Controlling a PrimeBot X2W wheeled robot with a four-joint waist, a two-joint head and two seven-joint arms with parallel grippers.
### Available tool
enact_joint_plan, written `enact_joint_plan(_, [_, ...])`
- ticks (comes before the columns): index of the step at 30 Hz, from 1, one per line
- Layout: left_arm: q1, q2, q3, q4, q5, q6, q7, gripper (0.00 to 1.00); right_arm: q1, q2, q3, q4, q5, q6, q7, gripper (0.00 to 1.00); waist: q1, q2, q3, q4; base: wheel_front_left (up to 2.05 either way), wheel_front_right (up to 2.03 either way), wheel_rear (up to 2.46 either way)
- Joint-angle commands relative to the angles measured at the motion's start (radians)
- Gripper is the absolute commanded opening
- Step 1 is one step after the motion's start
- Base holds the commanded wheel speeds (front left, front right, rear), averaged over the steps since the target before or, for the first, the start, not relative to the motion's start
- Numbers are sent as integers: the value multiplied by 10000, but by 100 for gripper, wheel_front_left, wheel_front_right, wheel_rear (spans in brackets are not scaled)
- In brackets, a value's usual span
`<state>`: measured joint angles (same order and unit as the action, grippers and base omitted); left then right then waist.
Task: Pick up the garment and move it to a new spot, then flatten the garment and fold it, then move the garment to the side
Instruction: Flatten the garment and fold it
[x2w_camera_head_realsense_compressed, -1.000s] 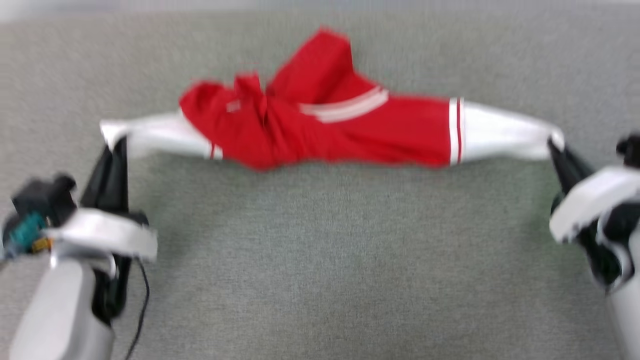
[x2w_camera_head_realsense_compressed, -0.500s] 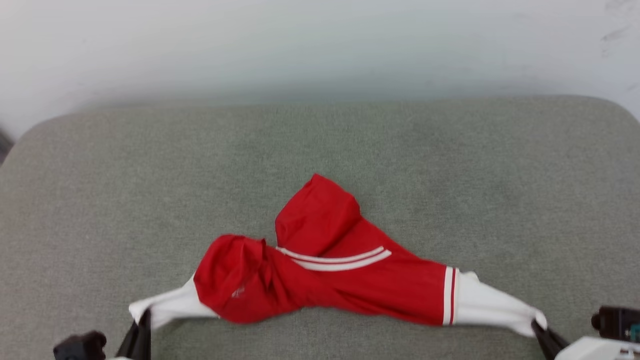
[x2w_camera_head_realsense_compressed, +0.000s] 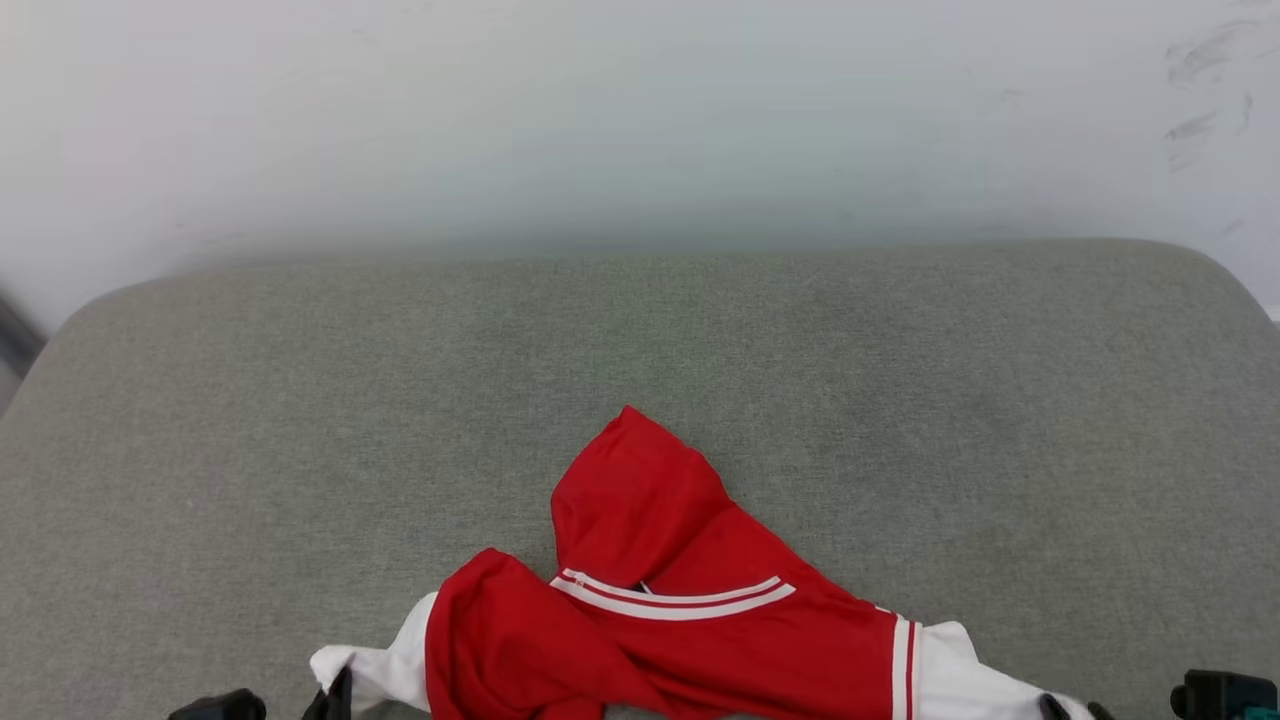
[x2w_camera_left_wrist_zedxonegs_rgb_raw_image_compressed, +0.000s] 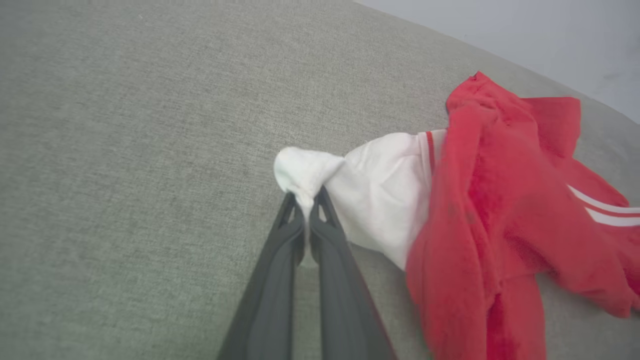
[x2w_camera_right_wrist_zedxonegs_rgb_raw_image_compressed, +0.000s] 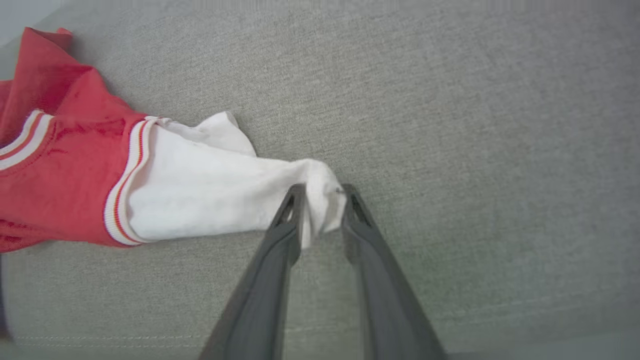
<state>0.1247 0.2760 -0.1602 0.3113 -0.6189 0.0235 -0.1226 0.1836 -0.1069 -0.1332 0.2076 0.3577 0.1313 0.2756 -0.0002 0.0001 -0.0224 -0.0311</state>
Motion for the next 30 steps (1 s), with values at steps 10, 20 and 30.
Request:
enact_joint_plan(10, [-745,126,-181,132,182,-142,-95,100,-626,-187,448,-542,-228,-11,-1619,100,2,-1,-32,98,0,0,0])
enact_joint_plan(20, [-811,542,-238,-1774,1377,772,-822,100,-604,-42,804,-1940,-784,-9,-2180,100,2,-1,-109,98,0,0,0])
enact_joint_plan(30, [-487,801,-579,-3524,1668,1370,484,100,-410,79,927,-2530,-1006,-9,-1794,100,2,-1,-115,241,0,0,0])
